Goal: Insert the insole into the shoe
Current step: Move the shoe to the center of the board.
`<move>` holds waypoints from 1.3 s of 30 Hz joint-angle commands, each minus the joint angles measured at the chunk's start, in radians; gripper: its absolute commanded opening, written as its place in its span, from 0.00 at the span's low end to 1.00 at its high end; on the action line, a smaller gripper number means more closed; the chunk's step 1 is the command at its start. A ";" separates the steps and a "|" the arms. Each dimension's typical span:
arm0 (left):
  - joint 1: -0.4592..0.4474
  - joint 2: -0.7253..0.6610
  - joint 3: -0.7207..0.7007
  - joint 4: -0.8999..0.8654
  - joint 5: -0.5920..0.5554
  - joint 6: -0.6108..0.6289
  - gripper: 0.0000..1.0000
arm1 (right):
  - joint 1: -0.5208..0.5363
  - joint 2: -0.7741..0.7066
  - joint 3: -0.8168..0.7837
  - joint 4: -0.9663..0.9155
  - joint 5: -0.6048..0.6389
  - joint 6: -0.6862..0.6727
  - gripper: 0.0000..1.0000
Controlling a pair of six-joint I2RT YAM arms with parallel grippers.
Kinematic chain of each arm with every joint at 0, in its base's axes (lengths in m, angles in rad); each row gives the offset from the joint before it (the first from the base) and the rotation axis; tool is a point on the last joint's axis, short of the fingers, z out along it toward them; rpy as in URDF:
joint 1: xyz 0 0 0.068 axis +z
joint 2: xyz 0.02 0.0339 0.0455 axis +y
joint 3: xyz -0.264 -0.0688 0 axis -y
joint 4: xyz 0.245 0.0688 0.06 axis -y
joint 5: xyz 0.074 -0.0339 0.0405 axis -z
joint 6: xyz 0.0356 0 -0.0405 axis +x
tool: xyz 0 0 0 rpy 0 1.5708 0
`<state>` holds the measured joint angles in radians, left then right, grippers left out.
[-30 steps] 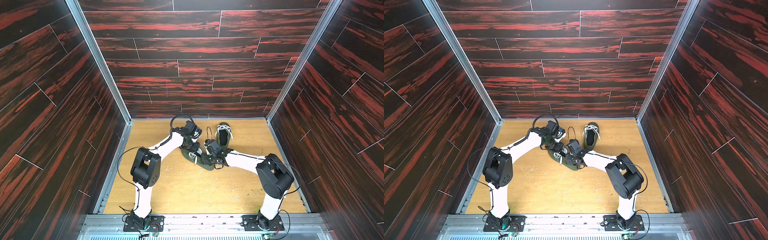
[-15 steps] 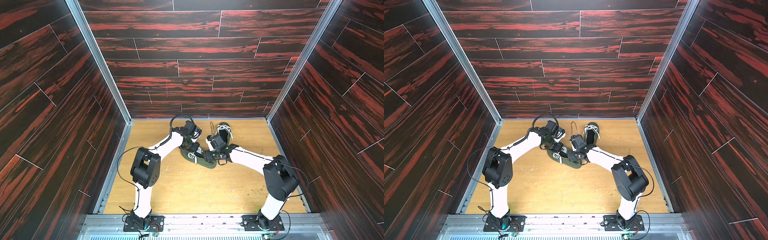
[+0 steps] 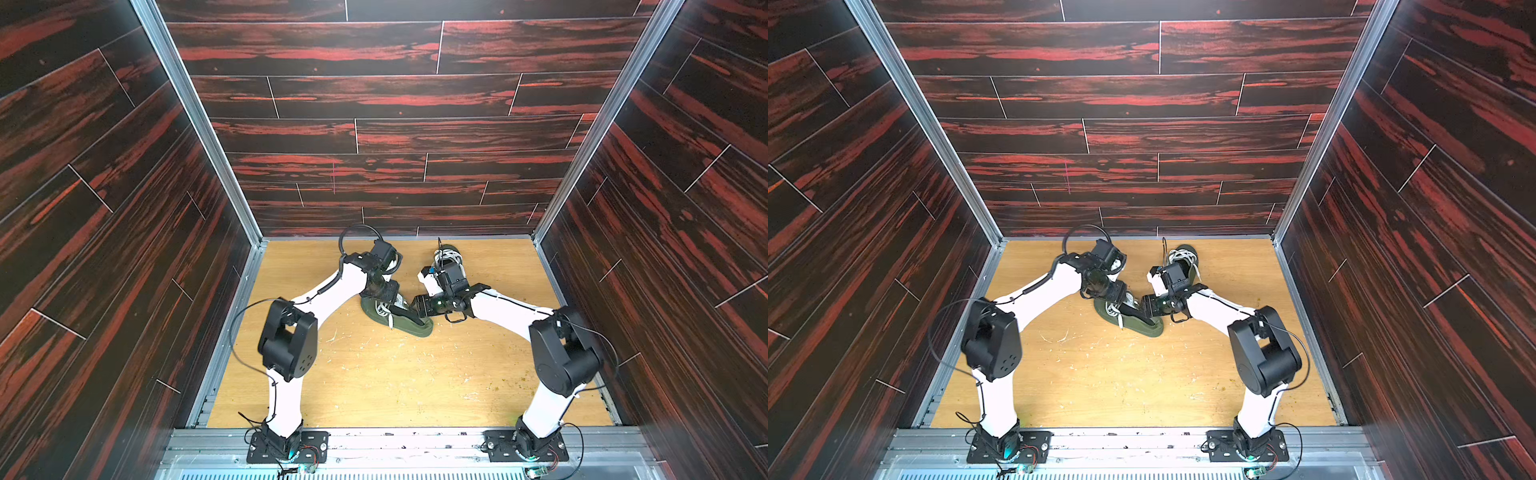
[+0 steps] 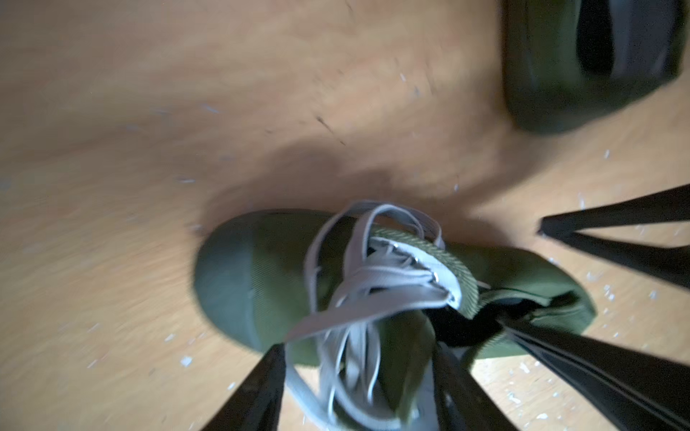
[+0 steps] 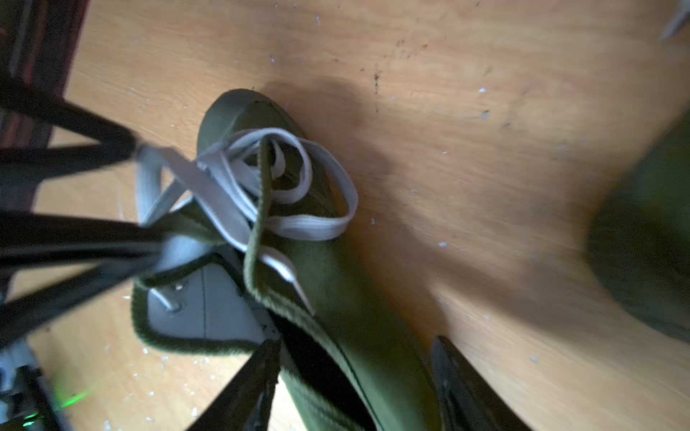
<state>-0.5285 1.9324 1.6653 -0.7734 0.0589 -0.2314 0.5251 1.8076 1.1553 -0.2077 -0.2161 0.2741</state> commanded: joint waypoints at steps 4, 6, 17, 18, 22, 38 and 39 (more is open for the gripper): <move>-0.001 -0.264 -0.160 -0.064 -0.191 -0.307 0.65 | -0.001 0.050 -0.062 0.104 -0.170 0.101 0.66; -0.001 -0.327 -0.268 -0.029 -0.192 -0.387 0.65 | 0.008 0.038 -0.100 0.152 -0.198 0.173 0.65; -0.104 -0.389 -0.558 0.164 -0.255 -0.661 0.67 | 0.165 0.036 -0.154 0.392 -0.257 0.542 0.63; -0.113 -0.376 -0.562 0.176 -0.263 -0.668 0.67 | 0.167 0.035 -0.152 0.392 -0.258 0.547 0.63; -0.123 -0.337 -0.574 0.239 -0.273 -0.694 0.66 | 0.163 -0.013 -0.133 0.287 -0.217 0.480 0.63; -0.119 -0.207 -0.543 0.253 -0.308 -0.686 0.51 | 0.044 -0.263 -0.103 -0.090 0.005 0.224 0.64; -0.116 -0.192 -0.537 0.254 -0.314 -0.687 0.49 | 0.043 -0.269 -0.095 -0.106 0.016 0.214 0.64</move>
<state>-0.6498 1.7061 1.1049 -0.5213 -0.2283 -0.9119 0.5671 1.5738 1.0222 -0.2100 -0.2646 0.5549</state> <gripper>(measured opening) 0.504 0.637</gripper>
